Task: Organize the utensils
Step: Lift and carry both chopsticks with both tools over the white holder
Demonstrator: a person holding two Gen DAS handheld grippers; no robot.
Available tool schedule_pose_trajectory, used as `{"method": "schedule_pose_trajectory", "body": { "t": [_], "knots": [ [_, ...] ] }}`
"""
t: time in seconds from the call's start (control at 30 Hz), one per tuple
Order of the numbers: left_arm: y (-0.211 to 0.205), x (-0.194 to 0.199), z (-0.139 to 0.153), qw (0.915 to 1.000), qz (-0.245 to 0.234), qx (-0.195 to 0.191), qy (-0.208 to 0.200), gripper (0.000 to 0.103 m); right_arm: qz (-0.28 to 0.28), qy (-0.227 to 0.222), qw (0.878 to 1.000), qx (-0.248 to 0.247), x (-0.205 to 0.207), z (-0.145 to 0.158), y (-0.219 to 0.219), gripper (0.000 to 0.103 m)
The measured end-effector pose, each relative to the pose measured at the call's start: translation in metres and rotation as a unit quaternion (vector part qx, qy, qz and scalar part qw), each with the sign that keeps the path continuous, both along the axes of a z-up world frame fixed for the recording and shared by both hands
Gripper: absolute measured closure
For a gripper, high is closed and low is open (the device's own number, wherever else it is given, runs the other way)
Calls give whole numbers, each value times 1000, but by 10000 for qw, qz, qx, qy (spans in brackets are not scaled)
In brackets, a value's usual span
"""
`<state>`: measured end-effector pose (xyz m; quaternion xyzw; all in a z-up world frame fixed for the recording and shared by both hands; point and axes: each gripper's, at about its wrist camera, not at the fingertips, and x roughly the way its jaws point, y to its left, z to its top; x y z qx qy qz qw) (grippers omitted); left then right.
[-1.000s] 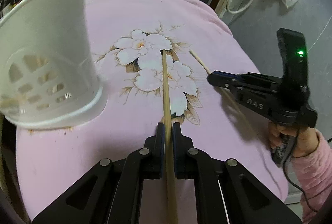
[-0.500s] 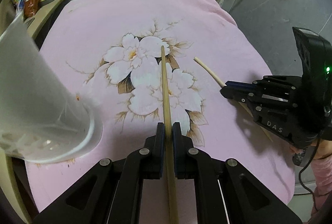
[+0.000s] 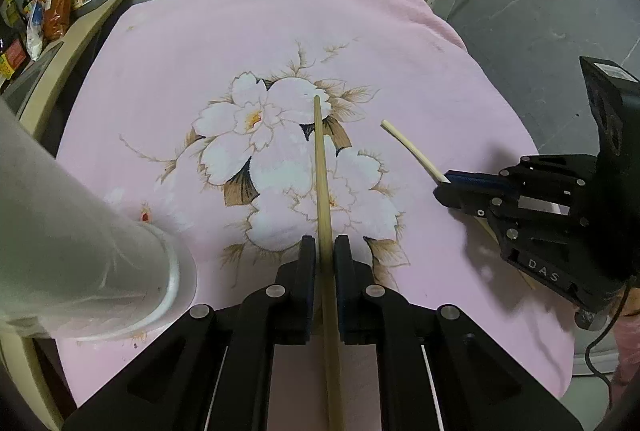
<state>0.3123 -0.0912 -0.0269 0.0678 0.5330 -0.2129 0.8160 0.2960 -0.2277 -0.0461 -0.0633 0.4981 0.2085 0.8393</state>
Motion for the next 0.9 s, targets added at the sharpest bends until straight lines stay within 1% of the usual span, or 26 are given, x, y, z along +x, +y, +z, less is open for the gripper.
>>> {"method": "schedule_pose_trajectory", "body": {
  "t": [0.17, 0.3, 0.4, 0.47, 0.53, 0.6, 0.67, 0.73, 0.8, 0.9],
  "knots": [
    [-2, -1, -2, 9999, 96, 17, -69, 98, -125, -10, 9999, 20, -1, -1, 1, 100],
    [-2, -11, 0, 9994, 202, -95, -267, 99, -296, -245, 9992, -55, -9, -1, 5, 100],
    [-2, -28, 7, 9977, 203, -159, -624, 99, -522, -254, 9976, 365, -13, -1, -5, 100],
    [-2, -43, 16, 9949, 159, -237, -970, 99, -671, -349, 9951, 635, -19, -2, -13, 100],
    [0, -57, 23, 9909, 137, -357, -1289, 99, -740, -627, 9926, 735, -30, 0, -15, 100],
    [3, -72, 32, 9833, 173, -535, -1729, 99, -778, -958, 9891, 804, -42, 5, -16, 100],
    [7, -81, 37, 9757, 215, -652, -2081, 99, -859, -1573, 9789, 977, -60, 21, -20, 100],
    [9, -88, 41, 9696, 306, -783, -2299, 99, -860, -2005, 9711, 972, -74, 33, -19, 100],
    [12, -91, 42, 9661, 400, -928, -2375, 99, -875, -2441, 9617, 886, -90, 40, -16, 100],
    [20, -97, 50, 9566, 594, -1108, -2630, 99, -1003, -3063, 9433, 797, -110, 49, -12, 100]
  ]
}}
